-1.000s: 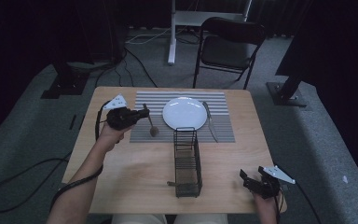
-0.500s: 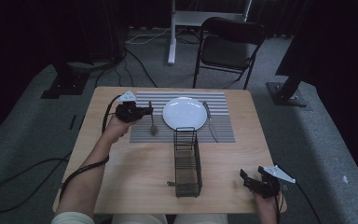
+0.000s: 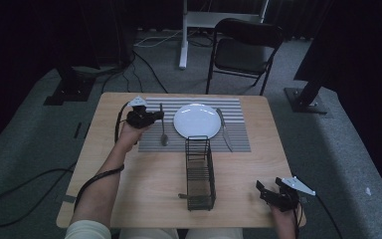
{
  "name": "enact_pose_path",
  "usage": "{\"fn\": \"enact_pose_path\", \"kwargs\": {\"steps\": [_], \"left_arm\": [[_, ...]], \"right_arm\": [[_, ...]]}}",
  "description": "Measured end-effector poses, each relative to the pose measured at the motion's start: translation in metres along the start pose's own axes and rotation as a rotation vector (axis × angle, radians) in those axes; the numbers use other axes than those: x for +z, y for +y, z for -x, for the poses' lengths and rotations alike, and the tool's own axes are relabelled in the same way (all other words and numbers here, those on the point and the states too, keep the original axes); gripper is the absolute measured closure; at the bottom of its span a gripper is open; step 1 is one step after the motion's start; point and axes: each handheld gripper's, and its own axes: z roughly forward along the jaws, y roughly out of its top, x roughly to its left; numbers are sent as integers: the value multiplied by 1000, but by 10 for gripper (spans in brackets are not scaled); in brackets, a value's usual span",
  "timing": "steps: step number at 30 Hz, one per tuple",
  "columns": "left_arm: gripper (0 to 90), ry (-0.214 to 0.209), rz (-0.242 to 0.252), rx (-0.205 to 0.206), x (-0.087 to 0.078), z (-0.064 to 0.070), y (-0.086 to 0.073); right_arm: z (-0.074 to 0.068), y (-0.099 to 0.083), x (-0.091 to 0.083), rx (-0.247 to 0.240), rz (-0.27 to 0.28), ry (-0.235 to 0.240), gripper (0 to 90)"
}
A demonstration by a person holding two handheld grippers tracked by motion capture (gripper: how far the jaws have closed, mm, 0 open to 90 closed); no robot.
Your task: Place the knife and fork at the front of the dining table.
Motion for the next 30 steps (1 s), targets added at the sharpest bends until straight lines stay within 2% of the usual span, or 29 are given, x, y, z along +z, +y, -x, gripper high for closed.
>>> {"fn": "enact_pose_path", "kwargs": {"steps": [3,5,6,8,9,10,11,12,14,15,17,18,19,21,26,30], "left_arm": [[847,35,10,11,4,1,-1],[844,40,17,0,8,1,-2],[837,65,15,-3,10,1,-3],[830,67,17,-32,14,-3,-4],[829,82,20,-42,16,-4,-6],[829,79,26,-67,18,-7,-7],[830,79,26,-67,18,-7,-7],[830,85,35,-102,22,-11,-9],[830,76,32,-134,25,-15,-11],[828,87,24,-142,27,-16,-11],[805,99,-11,-136,32,-18,-12],[759,126,-60,-119,37,-18,-12],[709,142,-90,-107,41,-17,-12],[714,153,-100,-101,45,-16,-15],[725,172,-119,-134,50,-17,-24],[706,182,-123,-129,54,-17,-29]], "right_arm": [[1,0,0,6,1,3,133],[1,0,0,10,2,7,133],[1,0,0,11,2,6,133],[1,0,0,11,2,8,133],[1,0,0,11,4,8,133],[1,0,-1,11,5,8,133],[1,0,-1,11,5,8,133],[1,0,-1,12,4,9,133],[1,0,-1,12,4,10,133],[1,0,-1,11,3,10,133],[1,0,-1,11,3,11,133],[1,0,-1,11,3,11,133],[1,0,-1,11,3,11,133],[1,0,-1,11,5,9,133],[2,0,-1,13,10,13,133],[2,-1,-1,11,10,14,133]]}}
